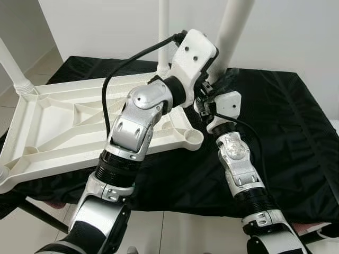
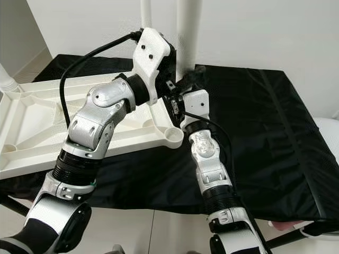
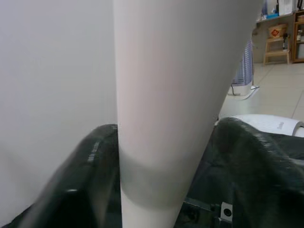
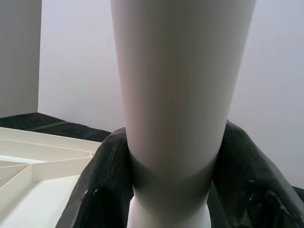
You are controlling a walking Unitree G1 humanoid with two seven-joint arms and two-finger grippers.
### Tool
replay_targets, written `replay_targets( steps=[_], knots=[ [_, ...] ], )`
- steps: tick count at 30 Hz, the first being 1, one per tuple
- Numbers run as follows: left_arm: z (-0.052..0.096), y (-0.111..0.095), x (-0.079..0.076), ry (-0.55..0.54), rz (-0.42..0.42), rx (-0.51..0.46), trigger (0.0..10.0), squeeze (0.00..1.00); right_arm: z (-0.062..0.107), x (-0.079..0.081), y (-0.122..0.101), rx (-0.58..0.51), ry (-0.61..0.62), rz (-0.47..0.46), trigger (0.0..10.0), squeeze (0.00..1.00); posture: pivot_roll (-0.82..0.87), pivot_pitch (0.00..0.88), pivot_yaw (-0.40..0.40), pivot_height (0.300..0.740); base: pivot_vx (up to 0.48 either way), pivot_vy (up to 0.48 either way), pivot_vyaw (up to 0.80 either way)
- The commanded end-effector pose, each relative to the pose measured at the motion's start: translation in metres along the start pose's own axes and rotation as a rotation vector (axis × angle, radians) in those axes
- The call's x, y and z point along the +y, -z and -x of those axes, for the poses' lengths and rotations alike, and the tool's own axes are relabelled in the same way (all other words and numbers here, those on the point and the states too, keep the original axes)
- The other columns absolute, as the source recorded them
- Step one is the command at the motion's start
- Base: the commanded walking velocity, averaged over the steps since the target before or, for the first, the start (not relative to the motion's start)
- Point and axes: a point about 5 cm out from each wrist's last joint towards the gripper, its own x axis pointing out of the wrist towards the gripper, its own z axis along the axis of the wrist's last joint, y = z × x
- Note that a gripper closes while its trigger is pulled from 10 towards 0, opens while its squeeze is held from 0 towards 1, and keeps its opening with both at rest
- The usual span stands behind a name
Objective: Building children table
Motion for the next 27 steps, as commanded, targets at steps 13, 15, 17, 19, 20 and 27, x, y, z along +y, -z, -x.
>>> replay_targets(
  steps=[13,15,17,19,20,27],
  knots=[
    [0.029,0.012,0.027,-0.128,0.047,0.067,10.0,0.00,0.003,-0.009,0.007,0.043,0.066,-0.087,10.0,0.00,-0.02,0.000,0.016,0.740,0.000,0.000,0.00],
    [0.032,0.012,0.029,-0.136,0.052,0.068,10.0,0.00,0.004,-0.010,0.008,0.046,0.070,-0.086,10.0,0.00,-0.02,0.000,0.015,0.740,0.000,0.000,0.00],
    [0.036,0.011,0.032,-0.146,0.070,0.063,10.0,0.00,0.005,-0.012,0.010,0.056,0.083,-0.084,10.0,0.00,-0.01,0.000,0.014,0.740,0.000,0.000,0.00],
    [0.039,0.008,0.033,-0.139,0.082,0.051,10.0,0.00,0.005,-0.016,0.012,0.071,0.106,-0.099,10.0,0.00,-0.01,0.000,0.013,0.740,0.000,0.000,0.00],
    [0.041,0.008,0.031,-0.123,0.078,0.046,10.0,0.00,0.005,-0.019,0.013,0.083,0.127,-0.112,10.0,0.00,-0.01,0.000,0.014,0.740,0.000,0.000,0.00],
    [0.054,0.031,0.019,-0.031,0.107,0.115,10.0,0.00,0.007,-0.028,0.017,0.133,0.185,-0.181,10.0,0.00,-0.02,0.000,0.013,0.740,0.000,0.000,0.00]
  ],
)
